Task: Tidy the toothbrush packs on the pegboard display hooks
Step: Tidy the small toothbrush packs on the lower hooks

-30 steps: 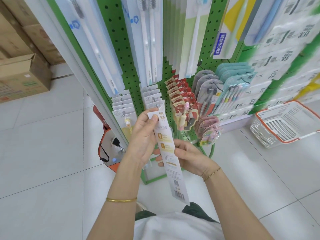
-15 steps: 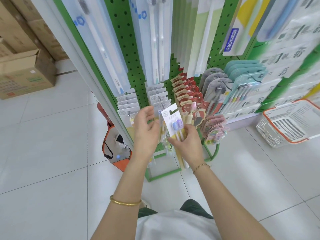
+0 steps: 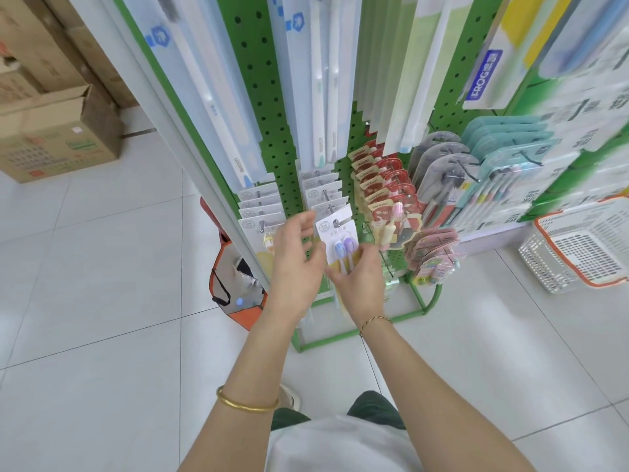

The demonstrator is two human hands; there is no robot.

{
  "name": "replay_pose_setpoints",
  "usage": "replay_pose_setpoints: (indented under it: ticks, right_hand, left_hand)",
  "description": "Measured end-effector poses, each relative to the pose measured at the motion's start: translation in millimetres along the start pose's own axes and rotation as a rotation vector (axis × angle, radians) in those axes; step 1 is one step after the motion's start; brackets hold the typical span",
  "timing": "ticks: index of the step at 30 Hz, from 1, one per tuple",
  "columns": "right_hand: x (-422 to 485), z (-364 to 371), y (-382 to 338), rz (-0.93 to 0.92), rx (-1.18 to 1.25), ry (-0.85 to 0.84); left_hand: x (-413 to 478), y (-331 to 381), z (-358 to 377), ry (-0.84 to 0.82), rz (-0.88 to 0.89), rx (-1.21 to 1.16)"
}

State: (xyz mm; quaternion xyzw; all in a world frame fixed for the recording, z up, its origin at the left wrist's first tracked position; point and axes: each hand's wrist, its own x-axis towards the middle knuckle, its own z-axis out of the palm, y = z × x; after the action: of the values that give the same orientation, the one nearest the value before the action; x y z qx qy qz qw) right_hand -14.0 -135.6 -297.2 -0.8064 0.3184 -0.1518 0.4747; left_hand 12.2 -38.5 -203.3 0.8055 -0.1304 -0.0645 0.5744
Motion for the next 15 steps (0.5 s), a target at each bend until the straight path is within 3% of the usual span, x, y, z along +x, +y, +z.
replay_pose_setpoints:
  ticks: [15]
  right_hand:
    - [11, 5, -7, -0.036, -0.076, -0.049]
  left_hand:
    - [5, 1, 7, -0.031, -0.009, 0.064]
